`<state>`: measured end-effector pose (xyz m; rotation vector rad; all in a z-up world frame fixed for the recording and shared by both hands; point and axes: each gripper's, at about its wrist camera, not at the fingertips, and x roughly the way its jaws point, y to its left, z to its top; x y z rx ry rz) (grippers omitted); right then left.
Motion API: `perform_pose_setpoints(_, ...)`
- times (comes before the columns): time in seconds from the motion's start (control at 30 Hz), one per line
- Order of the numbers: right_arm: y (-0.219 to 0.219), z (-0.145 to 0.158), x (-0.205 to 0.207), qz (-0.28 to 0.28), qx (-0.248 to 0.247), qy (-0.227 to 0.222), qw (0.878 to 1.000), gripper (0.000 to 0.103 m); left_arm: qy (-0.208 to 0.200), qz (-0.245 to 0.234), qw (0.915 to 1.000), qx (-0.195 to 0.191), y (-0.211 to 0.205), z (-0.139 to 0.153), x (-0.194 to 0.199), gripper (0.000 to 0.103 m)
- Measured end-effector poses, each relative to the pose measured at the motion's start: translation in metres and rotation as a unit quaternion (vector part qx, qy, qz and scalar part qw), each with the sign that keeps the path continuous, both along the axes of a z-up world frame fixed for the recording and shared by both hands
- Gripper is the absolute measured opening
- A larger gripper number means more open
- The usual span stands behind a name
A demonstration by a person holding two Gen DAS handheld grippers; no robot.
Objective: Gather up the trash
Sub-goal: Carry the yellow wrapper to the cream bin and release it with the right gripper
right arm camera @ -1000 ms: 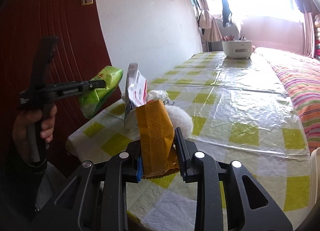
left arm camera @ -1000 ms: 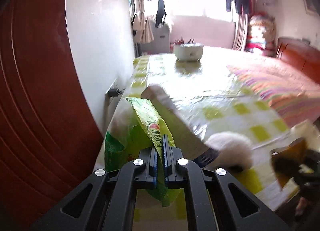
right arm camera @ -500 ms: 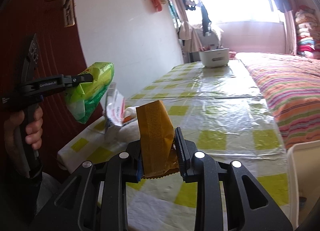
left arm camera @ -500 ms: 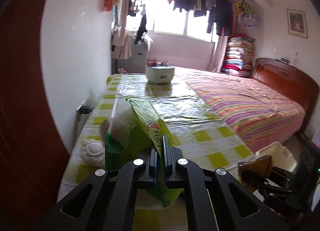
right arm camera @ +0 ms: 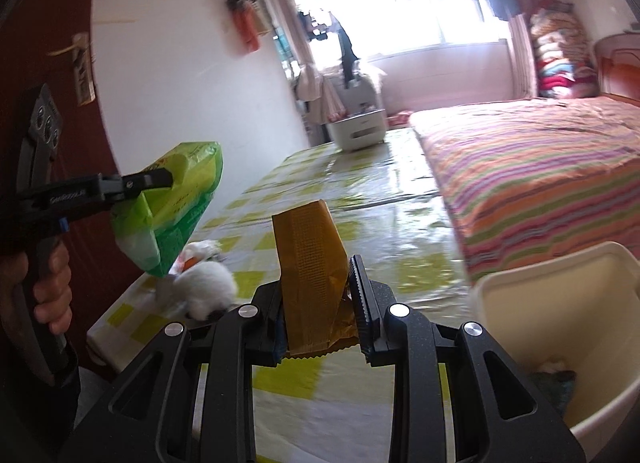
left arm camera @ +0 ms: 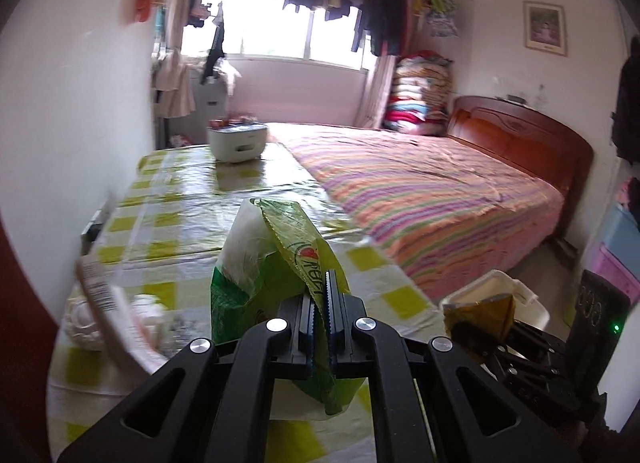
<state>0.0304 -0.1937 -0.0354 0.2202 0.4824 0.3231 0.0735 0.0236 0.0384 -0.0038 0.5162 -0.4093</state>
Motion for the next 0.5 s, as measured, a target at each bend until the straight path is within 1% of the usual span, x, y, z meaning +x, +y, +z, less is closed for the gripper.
perform_pose_setpoints(0.23,-0.051,-0.003,-0.007,-0.067,0.016,0.001,0.998,0.026,0.014,-0.053,0.9985,-0.002,-0.048,-0.008,-0.001,0.005)
perform_pose_setpoints(0.5,-0.109,-0.010,-0.014,-0.147,0.042,0.005,0.988,0.026,0.025,-0.098,0.9949,0.006,-0.095,-0.016,-0.005,0.005)
